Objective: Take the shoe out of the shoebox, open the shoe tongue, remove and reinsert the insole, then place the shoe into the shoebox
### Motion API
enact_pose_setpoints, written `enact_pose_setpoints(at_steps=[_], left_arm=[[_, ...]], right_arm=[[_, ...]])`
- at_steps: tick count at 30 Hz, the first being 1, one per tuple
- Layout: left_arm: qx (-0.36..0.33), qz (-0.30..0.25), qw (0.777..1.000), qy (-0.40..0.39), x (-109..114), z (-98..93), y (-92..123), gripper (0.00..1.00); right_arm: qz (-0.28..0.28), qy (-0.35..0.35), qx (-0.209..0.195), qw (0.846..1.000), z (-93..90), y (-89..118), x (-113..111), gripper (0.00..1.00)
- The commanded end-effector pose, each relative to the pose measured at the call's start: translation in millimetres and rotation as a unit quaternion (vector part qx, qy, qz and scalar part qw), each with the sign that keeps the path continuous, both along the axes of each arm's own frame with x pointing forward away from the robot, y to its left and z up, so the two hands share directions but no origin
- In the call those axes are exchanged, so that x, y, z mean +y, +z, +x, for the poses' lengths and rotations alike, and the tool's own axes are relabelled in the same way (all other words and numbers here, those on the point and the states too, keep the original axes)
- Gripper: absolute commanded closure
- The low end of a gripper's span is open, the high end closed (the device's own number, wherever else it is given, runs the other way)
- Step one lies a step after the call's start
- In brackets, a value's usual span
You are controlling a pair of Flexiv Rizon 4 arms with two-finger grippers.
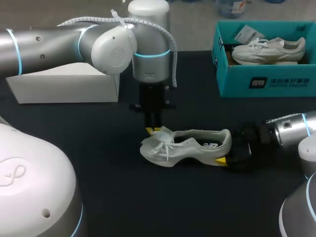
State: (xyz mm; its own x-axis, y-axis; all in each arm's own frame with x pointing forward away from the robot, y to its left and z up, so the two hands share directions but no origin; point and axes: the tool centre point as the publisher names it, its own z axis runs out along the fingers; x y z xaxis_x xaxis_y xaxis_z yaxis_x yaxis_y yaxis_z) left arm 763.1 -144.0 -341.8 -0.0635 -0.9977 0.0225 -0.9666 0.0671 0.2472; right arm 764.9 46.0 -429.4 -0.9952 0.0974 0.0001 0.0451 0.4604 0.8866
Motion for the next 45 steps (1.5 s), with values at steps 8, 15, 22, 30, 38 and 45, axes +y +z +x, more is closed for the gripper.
enact_pose_setpoints(at_steps=[8, 15, 22, 30, 38, 45], left_arm=[[-0.010, 0.053, 0.999, -0.002, 7, -7.8, -44, 0.95], [-0.010, 0.051, 0.999, -0.013, 7, -9.3, -45, 0.00], [-0.065, 0.007, 0.996, -0.054, 4, -9.4, -8, 0.00], [-0.109, -0.042, 0.984, -0.137, -4, -9.9, 23, 0.00], [-0.112, -0.099, 0.923, -0.354, -19, -1.9, 39, 0.00], [-0.128, -0.127, 0.738, -0.650, -30, 1.9, 49, 0.00]], right_arm=[[-0.001, 0.001, 0.000, 1.000, 1.0, -3, -1, 1.00], [-0.001, 0.001, 0.000, 1.000, 1.0, -3, -1, 1.00], [-0.001, 0.001, 0.000, 1.000, 1.0, -3, -1, 1.00], [-0.001, 0.001, 0.000, 1.000, 1.0, -3, -1, 1.00], [-0.001, 0.001, 0.000, 1.000, 1.0, -3, -1, 1.00], [-0.001, 0.001, 0.000, 1.000, 1.0, -3, -1, 1.00]])
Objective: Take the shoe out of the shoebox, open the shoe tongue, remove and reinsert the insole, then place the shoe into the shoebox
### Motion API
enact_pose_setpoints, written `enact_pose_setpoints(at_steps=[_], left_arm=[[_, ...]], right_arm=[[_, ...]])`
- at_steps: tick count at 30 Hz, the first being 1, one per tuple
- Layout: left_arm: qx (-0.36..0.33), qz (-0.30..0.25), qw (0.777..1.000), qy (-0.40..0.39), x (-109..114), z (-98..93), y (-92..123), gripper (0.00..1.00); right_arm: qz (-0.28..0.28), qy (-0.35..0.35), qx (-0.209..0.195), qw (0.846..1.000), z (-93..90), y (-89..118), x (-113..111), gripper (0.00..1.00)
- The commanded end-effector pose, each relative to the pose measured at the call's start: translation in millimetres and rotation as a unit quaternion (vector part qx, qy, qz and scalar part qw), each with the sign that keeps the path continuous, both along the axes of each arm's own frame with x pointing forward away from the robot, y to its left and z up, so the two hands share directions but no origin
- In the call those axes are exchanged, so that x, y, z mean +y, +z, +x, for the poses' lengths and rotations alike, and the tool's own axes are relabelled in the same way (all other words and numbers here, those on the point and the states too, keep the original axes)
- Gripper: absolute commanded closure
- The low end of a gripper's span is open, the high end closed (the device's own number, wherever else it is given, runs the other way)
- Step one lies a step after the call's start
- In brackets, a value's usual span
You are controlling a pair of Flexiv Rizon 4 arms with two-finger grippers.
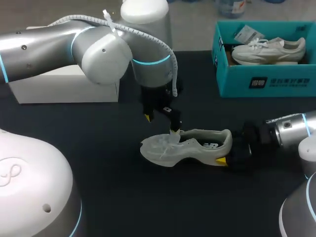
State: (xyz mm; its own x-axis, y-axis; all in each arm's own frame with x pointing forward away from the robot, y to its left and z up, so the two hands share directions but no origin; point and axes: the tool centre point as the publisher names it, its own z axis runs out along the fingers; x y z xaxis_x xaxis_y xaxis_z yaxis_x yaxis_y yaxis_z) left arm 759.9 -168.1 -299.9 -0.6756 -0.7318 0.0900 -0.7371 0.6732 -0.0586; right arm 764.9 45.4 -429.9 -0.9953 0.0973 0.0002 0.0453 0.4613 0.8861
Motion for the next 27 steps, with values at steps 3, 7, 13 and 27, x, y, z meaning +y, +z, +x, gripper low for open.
enact_pose_setpoints(at_steps=[3, 7, 13, 27], left_arm=[[-0.054, -0.023, 0.868, -0.492, -10, 8.1, 15, 0.00], [-0.102, 0.008, 0.852, -0.513, -23, 16.0, 26, 0.00], [-0.102, 0.008, 0.852, -0.513, -23, 16.0, 26, 0.00], [-0.129, -0.030, 0.912, -0.388, -44, 3.1, 53, 1.00]], right_arm=[[-0.001, 0.000, 0.000, 1.000, 1.0, -2, 0, 1.00], [-0.001, 0.000, 0.000, 1.000, 1.0, -2, 0, 1.00], [-0.001, 0.000, 0.000, 1.000, 1.0, -2, 0, 1.00], [-0.001, 0.000, 0.000, 1.000, 1.0, -2, 0, 1.00]])
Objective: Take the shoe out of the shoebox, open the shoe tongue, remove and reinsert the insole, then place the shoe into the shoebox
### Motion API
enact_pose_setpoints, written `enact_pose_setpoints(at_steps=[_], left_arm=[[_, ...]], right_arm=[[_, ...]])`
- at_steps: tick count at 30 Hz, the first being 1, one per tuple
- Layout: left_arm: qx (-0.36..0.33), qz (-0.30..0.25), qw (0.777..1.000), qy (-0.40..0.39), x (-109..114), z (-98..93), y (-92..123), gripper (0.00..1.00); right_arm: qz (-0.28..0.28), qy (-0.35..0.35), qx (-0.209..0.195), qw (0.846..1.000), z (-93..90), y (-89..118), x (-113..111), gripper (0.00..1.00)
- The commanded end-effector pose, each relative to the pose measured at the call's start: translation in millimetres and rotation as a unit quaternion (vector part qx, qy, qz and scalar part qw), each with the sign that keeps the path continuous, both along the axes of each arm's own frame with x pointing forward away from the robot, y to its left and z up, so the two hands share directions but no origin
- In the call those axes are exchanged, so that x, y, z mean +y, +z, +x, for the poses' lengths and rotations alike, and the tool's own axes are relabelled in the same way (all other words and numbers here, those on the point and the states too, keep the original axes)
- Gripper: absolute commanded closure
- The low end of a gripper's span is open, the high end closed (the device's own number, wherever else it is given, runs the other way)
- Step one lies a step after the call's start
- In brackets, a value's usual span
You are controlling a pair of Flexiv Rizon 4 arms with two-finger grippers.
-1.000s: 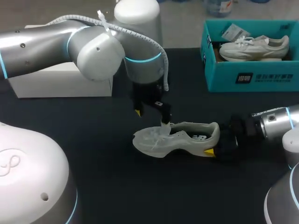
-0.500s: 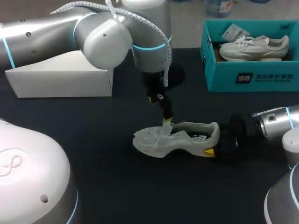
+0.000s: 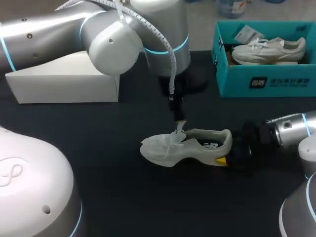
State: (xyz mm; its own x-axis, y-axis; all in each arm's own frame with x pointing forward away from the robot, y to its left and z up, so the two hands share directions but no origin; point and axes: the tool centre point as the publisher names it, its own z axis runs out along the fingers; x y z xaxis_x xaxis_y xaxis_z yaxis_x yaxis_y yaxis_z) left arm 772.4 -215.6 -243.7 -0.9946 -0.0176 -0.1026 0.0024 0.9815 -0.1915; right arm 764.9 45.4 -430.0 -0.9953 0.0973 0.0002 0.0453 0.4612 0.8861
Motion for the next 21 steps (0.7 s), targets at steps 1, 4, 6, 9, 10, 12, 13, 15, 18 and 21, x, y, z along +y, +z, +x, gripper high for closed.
enact_pose_setpoints(at_steps=[1, 4, 6, 9, 10, 12, 13, 15, 18, 21], left_arm=[[-0.009, -0.014, 1.000, 0.004, 0, -10.5, -4, 1.00], [-0.010, -0.013, 1.000, 0.013, -10, -15.4, -4, 1.00], [-0.009, -0.014, 1.000, 0.011, -17, -20.9, -6, 1.00], [-0.012, -0.008, 1.000, 0.003, -28, -29.0, -12, 1.00], [-0.016, -0.005, 1.000, -0.001, -32, -31.5, -14, 1.00], [-0.021, 0.011, 1.000, -0.009, -39, -37.5, -21, 1.00], [-0.016, 0.011, 1.000, -0.012, -40, -39.8, -23, 1.00], [-0.011, 0.016, 1.000, -0.020, -41, -42.3, -25, 1.00], [-0.011, 0.016, 1.000, -0.020, -41, -42.3, -25, 1.00], [-0.011, 0.016, 1.000, -0.020, -41, -42.3, -25, 1.00]], right_arm=[[-0.001, 0.000, 0.000, 1.000, 1.0, -2, 0, 1.00], [-0.001, 0.000, 0.000, 1.000, 1.0, -2, 0, 1.00], [-0.001, 0.000, 0.000, 1.000, 1.0, -2, 0, 1.00], [-0.001, 0.000, 0.000, 1.000, 1.0, -2, 0, 1.00], [-0.001, 0.000, 0.000, 1.000, 1.0, -2, 0, 1.00], [-0.001, 0.000, 0.000, 1.000, 1.0, -2, 0, 1.00], [-0.001, 0.000, 0.000, 1.000, 1.0, -2, 0, 1.00], [-0.001, 0.000, 0.000, 1.000, 1.0, -2, 0, 1.00], [-0.001, 0.000, 0.000, 1.000, 1.0, -2, 0, 1.00], [-0.001, 0.000, 0.000, 1.000, 1.0, -2, 0, 1.00]])
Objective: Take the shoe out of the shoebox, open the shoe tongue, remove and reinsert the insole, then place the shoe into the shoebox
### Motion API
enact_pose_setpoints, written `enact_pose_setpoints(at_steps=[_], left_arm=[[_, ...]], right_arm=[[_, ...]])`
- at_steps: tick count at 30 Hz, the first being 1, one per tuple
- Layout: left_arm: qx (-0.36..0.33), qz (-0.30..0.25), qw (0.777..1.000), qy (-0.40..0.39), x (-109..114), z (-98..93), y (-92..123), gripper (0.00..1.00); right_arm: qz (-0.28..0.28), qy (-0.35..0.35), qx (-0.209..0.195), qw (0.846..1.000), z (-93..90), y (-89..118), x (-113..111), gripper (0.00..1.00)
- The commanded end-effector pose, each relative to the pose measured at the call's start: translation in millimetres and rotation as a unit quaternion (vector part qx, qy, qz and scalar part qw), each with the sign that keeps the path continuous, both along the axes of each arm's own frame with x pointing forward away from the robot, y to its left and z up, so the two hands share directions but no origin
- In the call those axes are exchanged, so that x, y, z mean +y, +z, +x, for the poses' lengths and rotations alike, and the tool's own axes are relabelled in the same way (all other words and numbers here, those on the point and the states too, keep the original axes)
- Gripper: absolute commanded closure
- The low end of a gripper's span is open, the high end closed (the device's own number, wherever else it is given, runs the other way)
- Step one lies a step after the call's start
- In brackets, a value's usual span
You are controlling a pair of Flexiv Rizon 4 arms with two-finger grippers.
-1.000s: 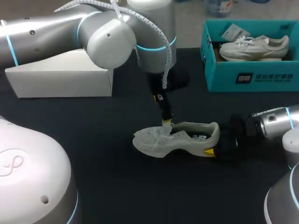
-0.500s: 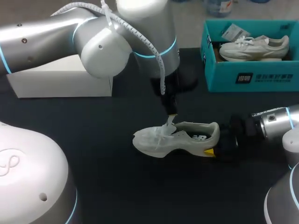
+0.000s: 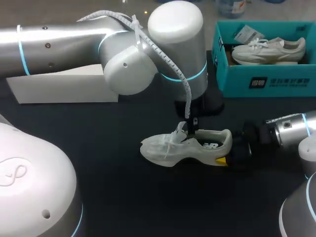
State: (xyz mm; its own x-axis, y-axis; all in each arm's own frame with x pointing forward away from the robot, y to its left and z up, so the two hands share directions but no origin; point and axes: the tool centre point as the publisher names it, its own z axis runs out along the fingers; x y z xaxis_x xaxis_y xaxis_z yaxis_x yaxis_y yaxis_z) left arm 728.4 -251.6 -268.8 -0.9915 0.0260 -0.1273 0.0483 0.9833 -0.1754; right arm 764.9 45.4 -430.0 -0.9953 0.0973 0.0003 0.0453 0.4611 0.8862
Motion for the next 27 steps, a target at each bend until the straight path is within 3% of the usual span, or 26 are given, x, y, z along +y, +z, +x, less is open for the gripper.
enact_pose_setpoints(at_steps=[1, 9, 27], left_arm=[[0.001, 0.008, 1.000, 0.001, -5, 1.7, 0, 1.00], [0.001, 0.008, 1.000, 0.001, -5, 1.7, 0, 1.00], [0.031, 0.018, 0.997, -0.063, -62, 4.0, -66, 1.00]], right_arm=[[-0.001, 0.001, 0.000, 1.000, 1.0, -2, 0, 1.00], [-0.001, 0.001, 0.000, 1.000, 1.0, -2, 0, 1.00], [-0.001, 0.001, 0.000, 1.000, 1.0, -2, 0, 1.00]])
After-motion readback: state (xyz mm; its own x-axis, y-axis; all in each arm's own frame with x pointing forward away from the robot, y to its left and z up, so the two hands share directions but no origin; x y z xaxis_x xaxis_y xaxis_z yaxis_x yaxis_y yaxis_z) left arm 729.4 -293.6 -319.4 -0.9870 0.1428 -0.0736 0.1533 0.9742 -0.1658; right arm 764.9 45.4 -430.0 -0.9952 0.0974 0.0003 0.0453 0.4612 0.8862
